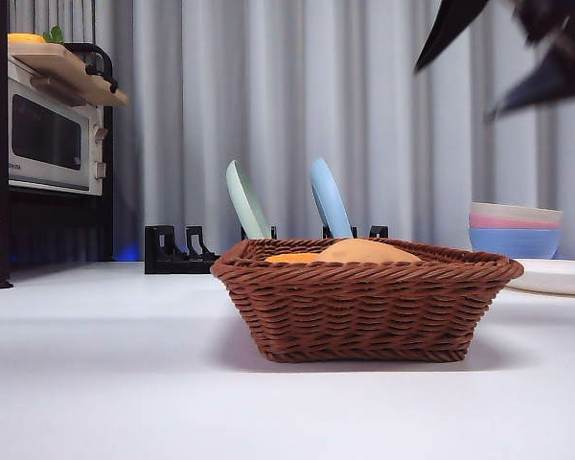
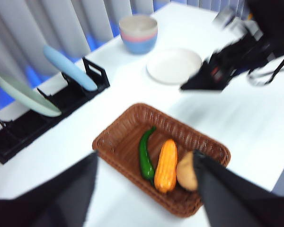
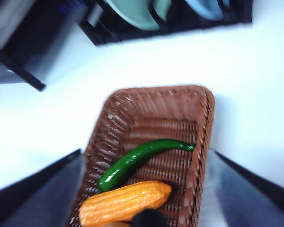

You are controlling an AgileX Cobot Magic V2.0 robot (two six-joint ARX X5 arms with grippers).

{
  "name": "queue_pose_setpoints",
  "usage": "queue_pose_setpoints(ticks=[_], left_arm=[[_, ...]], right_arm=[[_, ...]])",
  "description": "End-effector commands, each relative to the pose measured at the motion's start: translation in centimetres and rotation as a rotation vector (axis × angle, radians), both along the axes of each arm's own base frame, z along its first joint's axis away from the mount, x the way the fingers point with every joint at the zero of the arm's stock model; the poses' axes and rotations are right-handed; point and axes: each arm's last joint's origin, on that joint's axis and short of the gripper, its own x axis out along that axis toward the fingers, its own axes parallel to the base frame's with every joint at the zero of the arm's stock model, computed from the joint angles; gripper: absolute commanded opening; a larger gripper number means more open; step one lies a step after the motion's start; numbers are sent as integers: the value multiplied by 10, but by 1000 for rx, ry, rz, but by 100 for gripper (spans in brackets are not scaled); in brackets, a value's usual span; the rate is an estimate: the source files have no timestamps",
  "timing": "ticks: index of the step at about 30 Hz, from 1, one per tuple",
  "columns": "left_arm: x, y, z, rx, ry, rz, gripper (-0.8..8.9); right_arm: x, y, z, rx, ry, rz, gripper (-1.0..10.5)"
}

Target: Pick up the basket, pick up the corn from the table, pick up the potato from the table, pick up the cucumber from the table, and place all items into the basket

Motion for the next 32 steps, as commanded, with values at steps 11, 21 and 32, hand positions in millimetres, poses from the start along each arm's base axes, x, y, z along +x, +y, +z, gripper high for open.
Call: queue_pose_setpoints(ticks=[11, 21, 32], left_arm=[[-3, 10, -75, 55, -75, 155, -8], [-23, 33, -156, -26, -35, 193, -3], [-25, 35, -164, 41, 27, 200, -3]], right_arm=[[-87, -18, 20, -234, -213, 53, -11], [-116, -22, -14, -194, -279, 54, 2], [-115, -24, -14, -217, -280, 6, 2]])
